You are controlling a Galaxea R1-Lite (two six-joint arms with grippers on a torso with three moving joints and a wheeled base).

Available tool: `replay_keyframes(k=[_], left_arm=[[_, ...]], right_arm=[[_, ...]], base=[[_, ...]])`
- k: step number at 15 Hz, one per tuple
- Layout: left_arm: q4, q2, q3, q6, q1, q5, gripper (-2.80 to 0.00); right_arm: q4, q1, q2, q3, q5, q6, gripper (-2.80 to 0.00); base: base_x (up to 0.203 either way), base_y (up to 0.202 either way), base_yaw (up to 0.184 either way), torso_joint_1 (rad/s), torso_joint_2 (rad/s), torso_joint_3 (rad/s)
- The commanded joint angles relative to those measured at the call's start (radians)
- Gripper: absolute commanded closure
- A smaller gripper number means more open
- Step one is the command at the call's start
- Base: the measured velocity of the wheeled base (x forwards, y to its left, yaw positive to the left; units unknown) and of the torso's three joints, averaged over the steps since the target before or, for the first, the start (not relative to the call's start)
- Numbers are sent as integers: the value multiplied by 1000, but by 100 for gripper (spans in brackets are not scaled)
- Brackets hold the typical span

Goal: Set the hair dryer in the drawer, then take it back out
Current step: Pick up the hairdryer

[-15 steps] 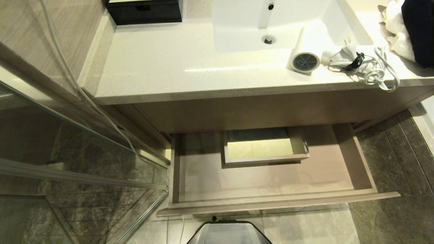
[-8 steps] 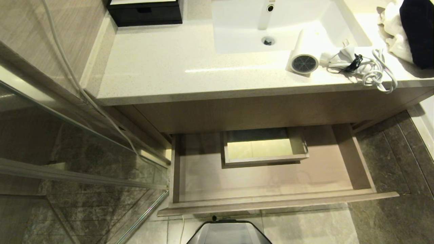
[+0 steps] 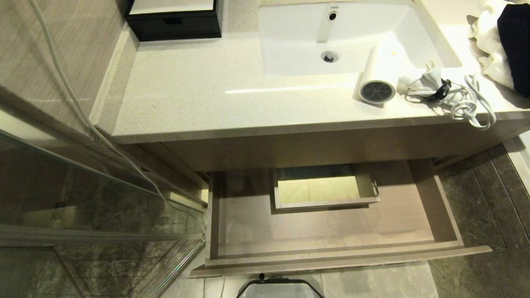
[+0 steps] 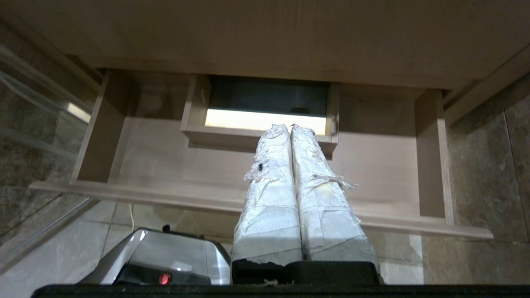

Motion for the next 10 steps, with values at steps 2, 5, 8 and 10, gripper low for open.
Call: replay_keyframes(k=[2,5,8,10], left_arm=[[0,0,2,0,0,1,0],[0,0,1,0,0,0,0],[0,0,2,0,0,-1,0],[0,0,2,0,0,0,0]], right_arm=[[3,1,-39,40,0,-1,0],[3,0,-39,40,0,-2,0],[1,0,-39,40,2,-5,0],[3,0,-39,40,-1,-1,0]], base=[[0,0,0,273,-39,222],[0,0,0,147,-27,111],[0,0,0,55,-21,52],[0,0,0,232,-74,158]])
